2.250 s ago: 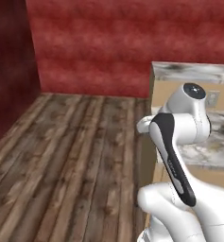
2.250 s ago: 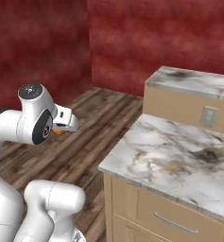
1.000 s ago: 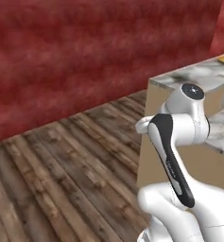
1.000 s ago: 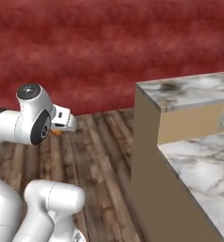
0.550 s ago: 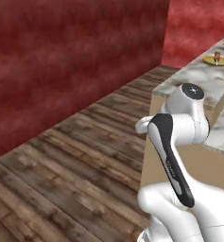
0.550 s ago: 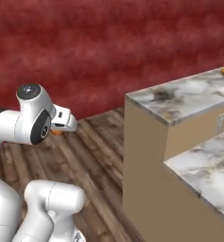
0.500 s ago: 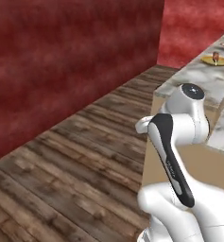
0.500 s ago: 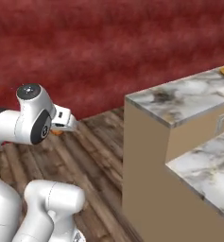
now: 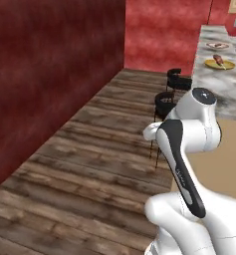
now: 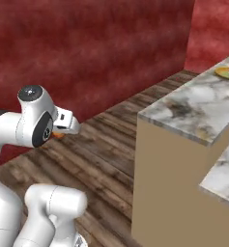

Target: Pick up the tangerine and peach from the fridge and place one fruit on each plate on the dining counter.

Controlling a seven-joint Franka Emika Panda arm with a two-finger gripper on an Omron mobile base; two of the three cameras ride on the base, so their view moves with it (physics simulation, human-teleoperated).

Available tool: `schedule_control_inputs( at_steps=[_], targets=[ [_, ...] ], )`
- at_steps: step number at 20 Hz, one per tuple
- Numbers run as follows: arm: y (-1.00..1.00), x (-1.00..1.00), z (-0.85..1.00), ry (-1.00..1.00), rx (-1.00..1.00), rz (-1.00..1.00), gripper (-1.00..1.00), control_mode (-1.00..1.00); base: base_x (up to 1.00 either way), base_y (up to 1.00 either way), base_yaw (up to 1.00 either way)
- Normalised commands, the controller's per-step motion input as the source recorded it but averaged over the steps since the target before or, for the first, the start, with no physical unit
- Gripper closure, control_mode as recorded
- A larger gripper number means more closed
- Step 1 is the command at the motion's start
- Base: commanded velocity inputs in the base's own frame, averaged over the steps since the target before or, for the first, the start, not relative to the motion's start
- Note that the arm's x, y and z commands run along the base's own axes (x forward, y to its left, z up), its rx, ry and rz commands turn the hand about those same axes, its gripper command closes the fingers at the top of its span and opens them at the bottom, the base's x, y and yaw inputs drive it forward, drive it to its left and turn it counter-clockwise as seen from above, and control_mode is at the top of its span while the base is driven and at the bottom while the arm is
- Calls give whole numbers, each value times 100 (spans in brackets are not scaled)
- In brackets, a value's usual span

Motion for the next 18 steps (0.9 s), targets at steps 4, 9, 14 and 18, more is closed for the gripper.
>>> schedule_control_inputs(
  at_steps=[4, 9, 14, 18],
  targets=[
    [0, 0, 0, 0, 0, 0, 100, 100, 100, 100, -49],
    [0, 0, 0, 0, 0, 0, 100, 100, 100, 100, -52],
    [0, 0, 0, 0, 0, 0, 100, 100, 100, 100, -56],
    [0, 0, 0, 0, 0, 0, 100, 100, 100, 95, -61]
  ],
)
